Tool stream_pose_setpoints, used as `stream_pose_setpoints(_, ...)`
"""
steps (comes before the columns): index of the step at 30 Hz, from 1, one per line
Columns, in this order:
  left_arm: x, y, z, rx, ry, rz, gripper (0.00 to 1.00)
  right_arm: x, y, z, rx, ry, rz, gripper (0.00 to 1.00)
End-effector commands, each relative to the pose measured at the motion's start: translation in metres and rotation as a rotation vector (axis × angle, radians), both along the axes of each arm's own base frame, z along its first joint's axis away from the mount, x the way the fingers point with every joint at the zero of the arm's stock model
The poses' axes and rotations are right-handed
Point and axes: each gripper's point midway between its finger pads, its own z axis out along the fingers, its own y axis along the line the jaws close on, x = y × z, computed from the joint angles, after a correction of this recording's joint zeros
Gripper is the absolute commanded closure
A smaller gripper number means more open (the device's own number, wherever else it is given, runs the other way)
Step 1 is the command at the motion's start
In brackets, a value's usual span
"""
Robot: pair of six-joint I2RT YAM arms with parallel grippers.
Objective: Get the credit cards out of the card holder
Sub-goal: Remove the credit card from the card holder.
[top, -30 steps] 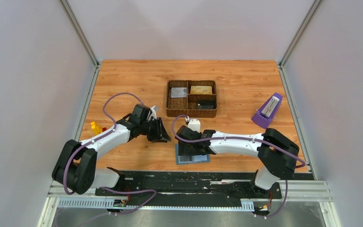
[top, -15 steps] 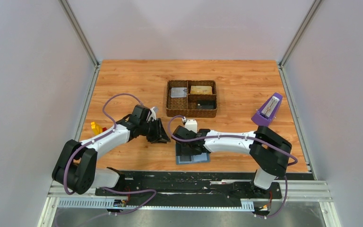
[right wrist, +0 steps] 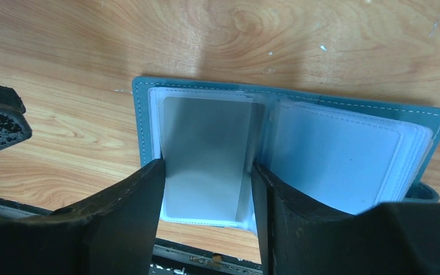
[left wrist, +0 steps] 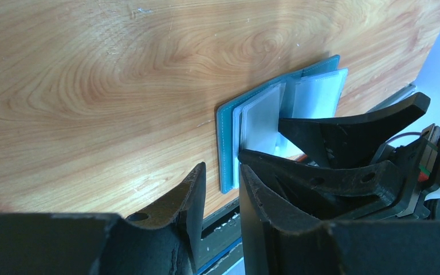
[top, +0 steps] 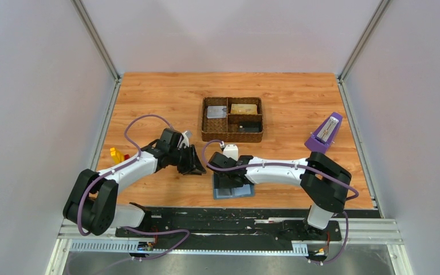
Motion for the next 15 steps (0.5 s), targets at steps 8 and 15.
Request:
stream_pose_setpoints(8,0.003,-0.011,0.012,-0.086,-0.049,-0.043,0.64,0.000,0.006,0.010,0.065,-0.028,0.002,0.51)
stream_pose_setpoints(15,0.000,-0.029,0.027,-0.213,-0.070,-0.110,0.65,0.002,0.008,0.017,0.108,-0.049,0.007,0.53)
